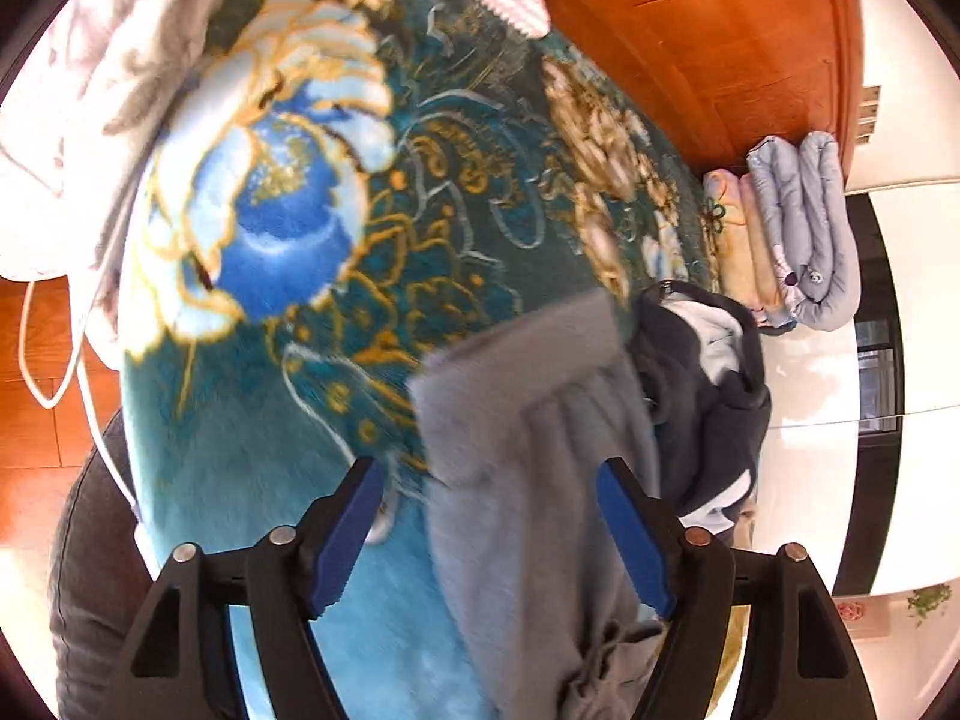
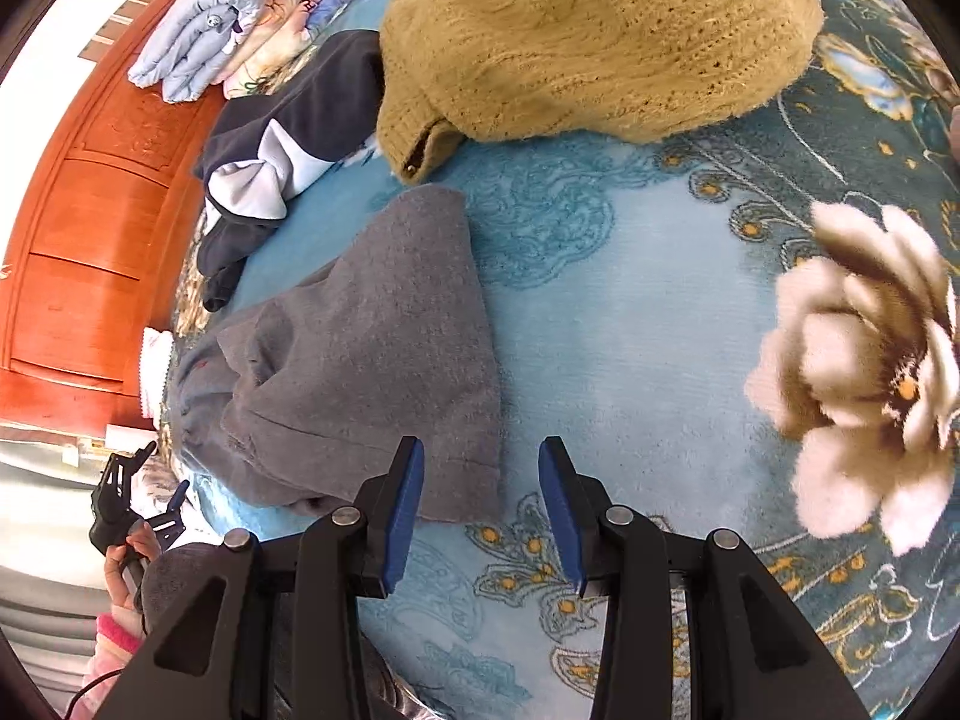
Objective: Fold clothes
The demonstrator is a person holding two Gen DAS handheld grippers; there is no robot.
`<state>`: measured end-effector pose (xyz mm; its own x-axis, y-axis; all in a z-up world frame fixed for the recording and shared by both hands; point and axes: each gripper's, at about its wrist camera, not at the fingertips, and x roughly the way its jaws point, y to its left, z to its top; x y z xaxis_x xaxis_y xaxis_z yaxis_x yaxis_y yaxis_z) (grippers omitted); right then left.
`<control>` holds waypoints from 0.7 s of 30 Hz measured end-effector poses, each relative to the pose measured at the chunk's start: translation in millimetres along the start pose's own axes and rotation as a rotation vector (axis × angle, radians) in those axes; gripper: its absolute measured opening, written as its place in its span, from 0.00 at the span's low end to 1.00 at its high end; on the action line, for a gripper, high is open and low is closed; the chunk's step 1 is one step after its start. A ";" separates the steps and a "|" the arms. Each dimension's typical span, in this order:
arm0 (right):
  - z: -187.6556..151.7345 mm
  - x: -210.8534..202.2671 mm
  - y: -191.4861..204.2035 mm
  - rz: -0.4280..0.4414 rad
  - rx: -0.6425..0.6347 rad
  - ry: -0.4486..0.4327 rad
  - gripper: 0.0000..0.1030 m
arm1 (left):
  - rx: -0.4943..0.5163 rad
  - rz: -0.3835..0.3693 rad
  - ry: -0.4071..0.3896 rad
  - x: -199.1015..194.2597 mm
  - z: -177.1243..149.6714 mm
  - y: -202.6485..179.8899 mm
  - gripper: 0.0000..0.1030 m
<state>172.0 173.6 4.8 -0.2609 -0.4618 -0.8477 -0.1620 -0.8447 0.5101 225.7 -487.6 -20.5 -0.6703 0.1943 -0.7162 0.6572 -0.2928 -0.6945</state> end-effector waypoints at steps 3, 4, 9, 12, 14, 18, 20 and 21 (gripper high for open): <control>-0.7 4.7 7.9 -0.019 0.003 0.017 0.40 | -0.026 -0.042 0.041 19.0 0.8 19.2 0.76; -0.6 5.9 10.4 -0.023 0.003 0.023 0.40 | -0.031 -0.049 0.042 24.8 1.7 21.0 0.76; 1.5 5.1 18.5 -0.041 0.023 0.028 0.40 | -0.027 -0.178 0.020 45.6 14.1 14.0 0.74; 3.1 1.0 19.6 -0.065 0.034 0.030 0.40 | -0.030 -0.232 0.023 56.4 23.5 12.6 0.71; 4.2 -2.0 20.1 -0.079 0.041 0.030 0.40 | 0.008 -0.217 0.026 56.7 23.3 11.3 0.51; 4.2 -8.1 18.2 -0.077 0.058 0.021 0.40 | 0.004 -0.189 0.021 59.7 22.8 13.4 0.33; 3.6 -10.2 16.7 -0.070 0.067 0.016 0.40 | 0.003 -0.179 0.013 57.8 23.3 9.1 0.25; 3.3 -11.3 16.0 -0.066 0.071 0.013 0.40 | 0.016 -0.160 0.009 56.3 23.4 4.1 0.23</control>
<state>169.2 166.1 23.0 -0.2349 -0.4099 -0.8814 -0.2456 -0.8523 0.4618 182.6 -499.8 -62.1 -0.7629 0.2484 -0.5968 0.5363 -0.2722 -0.7989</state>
